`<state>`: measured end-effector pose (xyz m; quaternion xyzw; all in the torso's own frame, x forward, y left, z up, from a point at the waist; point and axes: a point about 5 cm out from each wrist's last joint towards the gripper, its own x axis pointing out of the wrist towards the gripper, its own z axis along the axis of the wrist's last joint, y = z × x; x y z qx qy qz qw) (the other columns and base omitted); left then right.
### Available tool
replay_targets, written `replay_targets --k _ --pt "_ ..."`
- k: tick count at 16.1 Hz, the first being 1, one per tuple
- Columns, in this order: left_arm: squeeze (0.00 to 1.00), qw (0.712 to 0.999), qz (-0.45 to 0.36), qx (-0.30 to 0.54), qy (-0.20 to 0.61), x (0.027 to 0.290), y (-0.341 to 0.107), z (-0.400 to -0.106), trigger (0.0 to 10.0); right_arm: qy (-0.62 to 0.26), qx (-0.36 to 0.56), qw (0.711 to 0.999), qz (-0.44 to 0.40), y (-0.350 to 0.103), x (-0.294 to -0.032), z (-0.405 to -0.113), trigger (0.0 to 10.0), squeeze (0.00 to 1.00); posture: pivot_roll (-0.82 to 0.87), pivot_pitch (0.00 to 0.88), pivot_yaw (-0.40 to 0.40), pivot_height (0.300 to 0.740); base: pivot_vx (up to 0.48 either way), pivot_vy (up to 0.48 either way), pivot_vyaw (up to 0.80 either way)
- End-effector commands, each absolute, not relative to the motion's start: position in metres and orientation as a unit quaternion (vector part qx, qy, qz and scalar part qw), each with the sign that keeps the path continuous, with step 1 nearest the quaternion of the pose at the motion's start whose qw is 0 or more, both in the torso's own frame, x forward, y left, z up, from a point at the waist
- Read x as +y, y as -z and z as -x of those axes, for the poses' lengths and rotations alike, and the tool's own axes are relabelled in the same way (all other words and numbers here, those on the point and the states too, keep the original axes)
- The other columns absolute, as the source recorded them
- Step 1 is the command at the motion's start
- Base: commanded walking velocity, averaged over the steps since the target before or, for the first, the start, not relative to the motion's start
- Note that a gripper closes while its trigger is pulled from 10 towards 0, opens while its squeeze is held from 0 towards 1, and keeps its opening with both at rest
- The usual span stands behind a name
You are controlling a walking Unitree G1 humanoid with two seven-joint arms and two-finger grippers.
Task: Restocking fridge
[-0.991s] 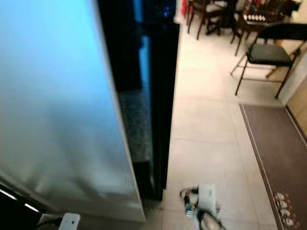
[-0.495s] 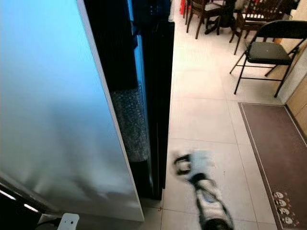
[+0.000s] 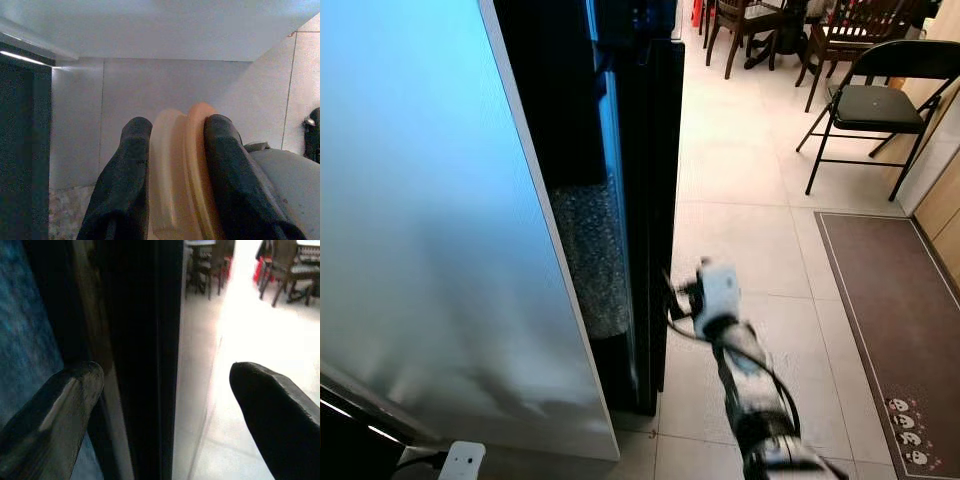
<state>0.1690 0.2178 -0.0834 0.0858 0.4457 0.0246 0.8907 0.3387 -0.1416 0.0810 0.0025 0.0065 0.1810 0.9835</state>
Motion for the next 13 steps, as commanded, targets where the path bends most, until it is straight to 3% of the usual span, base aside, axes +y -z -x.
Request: replay_targets --k 1,13 --pt "0.00 0.890 -0.082 0.448 -0.017 0.212 0.085 -0.169 10.0 -0.188 0.023 0.982 -0.011 -0.077 -0.140 -0.339 10.0 0.00 -0.01 0.000 0.033 0.740 0.000 0.000 0.00" --pt "0.00 0.888 -0.085 0.452 -0.016 0.213 0.085 -0.168 10.0 -0.258 0.037 0.966 0.002 -0.101 -0.127 -0.361 10.0 0.00 0.00 0.000 0.030 0.740 0.000 0.000 0.00"
